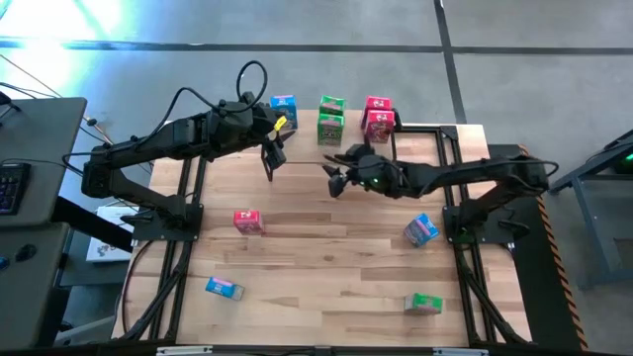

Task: Stack cereal on shelf
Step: Put the top blue cereal box aligned with the other blue cereal box on the shelf

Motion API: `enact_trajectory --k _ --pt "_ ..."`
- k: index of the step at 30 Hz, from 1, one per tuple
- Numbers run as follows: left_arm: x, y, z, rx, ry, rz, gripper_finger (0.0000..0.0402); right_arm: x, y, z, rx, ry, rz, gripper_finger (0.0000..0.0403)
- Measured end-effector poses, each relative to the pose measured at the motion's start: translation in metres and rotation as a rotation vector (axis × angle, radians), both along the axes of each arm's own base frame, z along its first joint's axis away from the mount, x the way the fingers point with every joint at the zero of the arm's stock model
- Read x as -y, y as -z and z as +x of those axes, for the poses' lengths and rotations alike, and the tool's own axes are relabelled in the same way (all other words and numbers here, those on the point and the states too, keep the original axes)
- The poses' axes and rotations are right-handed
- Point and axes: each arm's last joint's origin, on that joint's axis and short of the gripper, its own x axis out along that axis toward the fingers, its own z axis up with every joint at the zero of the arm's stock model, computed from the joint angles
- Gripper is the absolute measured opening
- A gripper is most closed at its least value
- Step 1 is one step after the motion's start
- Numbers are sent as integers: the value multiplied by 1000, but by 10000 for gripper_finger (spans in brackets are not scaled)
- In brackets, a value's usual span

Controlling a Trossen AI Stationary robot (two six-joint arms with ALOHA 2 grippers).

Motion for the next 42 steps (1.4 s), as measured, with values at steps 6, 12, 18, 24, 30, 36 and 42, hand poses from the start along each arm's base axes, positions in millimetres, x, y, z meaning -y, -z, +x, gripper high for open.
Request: enact_trajectory --k 6,12,18,24,30,36,42 --pt "0 0 0 1 4 -2 232 -21 -15 -30 -37 13 117 245" --pt "0 0 0 1 6 -3 232 -41 -26 -63 -98 -12 193 245" --pt "0 0 0 1 7 -3 232 -55 -39 -103 -166 -53 229 245" --pt "0 0 0 1 9 -5 232 -63 -45 -138 -224 -108 305 246" --pt "0 0 0 1 9 -4 232 -65 -46 -166 -339 -136 423 246" --pt "0 0 0 1 9 -5 232 -64 -58 -181 -463 -119 497 246" --pt "0 0 0 1 9 -4 232 -64 -53 -188 -585 -119 552 246"
